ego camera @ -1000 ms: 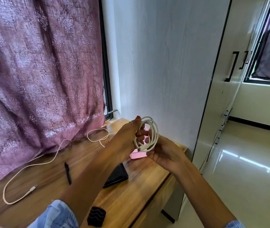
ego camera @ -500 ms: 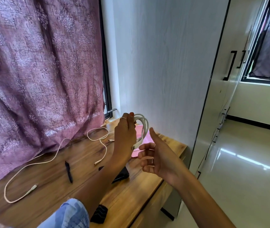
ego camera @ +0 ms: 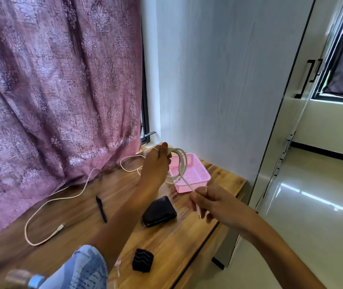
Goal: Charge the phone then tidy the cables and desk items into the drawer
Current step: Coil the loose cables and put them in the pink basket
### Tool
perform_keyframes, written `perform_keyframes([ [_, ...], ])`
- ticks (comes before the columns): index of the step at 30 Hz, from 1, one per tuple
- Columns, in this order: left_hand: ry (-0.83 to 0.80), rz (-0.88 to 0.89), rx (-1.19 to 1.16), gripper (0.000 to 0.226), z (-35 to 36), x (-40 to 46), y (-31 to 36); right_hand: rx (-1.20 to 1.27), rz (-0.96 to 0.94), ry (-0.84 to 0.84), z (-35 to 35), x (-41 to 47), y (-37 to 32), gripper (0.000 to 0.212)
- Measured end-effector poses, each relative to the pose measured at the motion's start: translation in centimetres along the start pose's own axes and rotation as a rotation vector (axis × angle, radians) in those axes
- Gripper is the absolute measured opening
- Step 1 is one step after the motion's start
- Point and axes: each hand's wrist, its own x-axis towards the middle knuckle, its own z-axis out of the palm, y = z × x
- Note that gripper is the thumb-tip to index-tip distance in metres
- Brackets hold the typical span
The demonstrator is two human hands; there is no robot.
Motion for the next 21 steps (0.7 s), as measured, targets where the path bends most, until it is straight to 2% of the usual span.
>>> perform_keyframes([
  [2,-0.057,-0.152,-0.118,0.038,-0.1,-0.6,0.0,-0.36,-0.025,0.111,0.3,0.7,0.9,0.026],
  [4,-0.089,-0.288,-0.253,0.037,0.0,-1.7,0.0,-0.45,-0.02,0.227,1.3,1.2,1.5,0.029],
  [6,-0.101,-0.378,-0.358,0.037,0.0,-2.7,-0.3,-0.375,-0.035,0.31,2.4,1.6,1.8,0.027],
  [10,-0.091,-0.398,-0.384,0.035,-0.3,-4.4,-0.9,-0.108,-0.035,0.372,4.3,2.2,1.7,0.015],
  [15,0.008,-0.315,-0.17,0.037,-1.3,-4.7,-1.7,0.355,-0.012,0.342,5.4,1.9,1.3,0.009],
  [21,0.023,-0.103,0.093,0.041,-1.6,-5.2,-2.1,0.548,-0.075,0.283,5.8,0.9,0.3,0.022],
])
